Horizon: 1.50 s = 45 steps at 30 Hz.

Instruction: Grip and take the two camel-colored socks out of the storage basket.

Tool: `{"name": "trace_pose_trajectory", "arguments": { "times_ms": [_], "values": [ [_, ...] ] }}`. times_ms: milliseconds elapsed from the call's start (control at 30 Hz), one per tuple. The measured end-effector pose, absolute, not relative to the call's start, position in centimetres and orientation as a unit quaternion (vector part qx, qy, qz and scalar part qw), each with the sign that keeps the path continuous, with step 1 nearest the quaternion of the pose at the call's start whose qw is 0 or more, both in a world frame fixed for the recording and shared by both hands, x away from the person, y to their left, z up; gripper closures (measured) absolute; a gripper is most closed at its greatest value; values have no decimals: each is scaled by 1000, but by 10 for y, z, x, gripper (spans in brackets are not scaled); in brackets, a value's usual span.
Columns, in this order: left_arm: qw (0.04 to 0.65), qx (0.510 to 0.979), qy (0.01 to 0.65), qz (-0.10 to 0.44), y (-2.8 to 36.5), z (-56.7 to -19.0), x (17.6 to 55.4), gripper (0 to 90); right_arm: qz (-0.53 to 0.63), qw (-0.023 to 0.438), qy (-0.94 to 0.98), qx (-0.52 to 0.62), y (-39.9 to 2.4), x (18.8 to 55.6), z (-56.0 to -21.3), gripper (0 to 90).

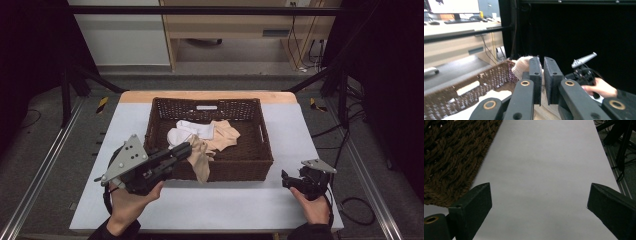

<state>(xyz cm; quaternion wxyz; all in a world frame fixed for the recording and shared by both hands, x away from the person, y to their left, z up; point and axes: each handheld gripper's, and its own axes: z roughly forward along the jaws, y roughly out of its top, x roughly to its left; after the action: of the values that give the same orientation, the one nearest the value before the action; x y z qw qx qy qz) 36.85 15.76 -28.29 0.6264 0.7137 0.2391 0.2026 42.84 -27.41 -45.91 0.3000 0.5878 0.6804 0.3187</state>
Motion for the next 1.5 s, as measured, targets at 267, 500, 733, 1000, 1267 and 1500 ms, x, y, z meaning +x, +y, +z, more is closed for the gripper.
{"name": "trace_pose_trajectory", "arguments": {
  "times_ms": [267,500,733,1000,1267,1500],
  "values": [
    [604,735,250,180,158,-319,362,845,318,302,682,586,-274,428,-459,59],
    [573,758,272,150,155,-357,368,845,318,300,681,588,-274,428,-459,59],
    [525,791,284,137,150,-393,369,845,317,300,682,587,-274,427,-459,59],
    [474,812,318,126,155,-432,376,843,314,300,683,587,-273,428,-460,59],
    [426,824,345,140,161,-453,380,788,314,296,686,586,-272,428,-461,60],
    [443,806,351,174,171,-440,376,606,316,298,684,586,-273,428,-460,60]
  ]
}}
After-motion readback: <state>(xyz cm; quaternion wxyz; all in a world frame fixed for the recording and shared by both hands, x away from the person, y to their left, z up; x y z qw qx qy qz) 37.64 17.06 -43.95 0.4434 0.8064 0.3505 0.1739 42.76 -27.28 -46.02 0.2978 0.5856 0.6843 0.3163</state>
